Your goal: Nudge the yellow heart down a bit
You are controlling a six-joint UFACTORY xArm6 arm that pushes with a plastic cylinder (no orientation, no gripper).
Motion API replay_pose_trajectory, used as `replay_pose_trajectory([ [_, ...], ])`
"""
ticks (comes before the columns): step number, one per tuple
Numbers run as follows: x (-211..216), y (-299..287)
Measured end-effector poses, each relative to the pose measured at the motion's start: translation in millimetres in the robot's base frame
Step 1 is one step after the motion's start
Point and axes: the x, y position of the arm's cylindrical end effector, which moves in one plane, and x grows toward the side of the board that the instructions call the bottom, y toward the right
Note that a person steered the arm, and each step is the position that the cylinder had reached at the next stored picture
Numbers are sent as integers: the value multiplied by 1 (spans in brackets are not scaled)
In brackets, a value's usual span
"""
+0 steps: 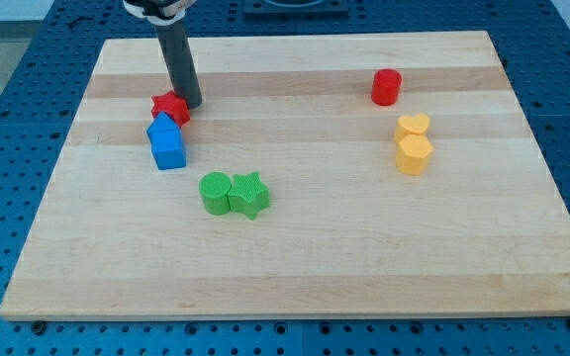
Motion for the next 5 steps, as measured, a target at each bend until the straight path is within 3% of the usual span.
replay_pose_trajectory([
  [3,-10,29],
  [4,-10,76],
  [5,-10,82],
])
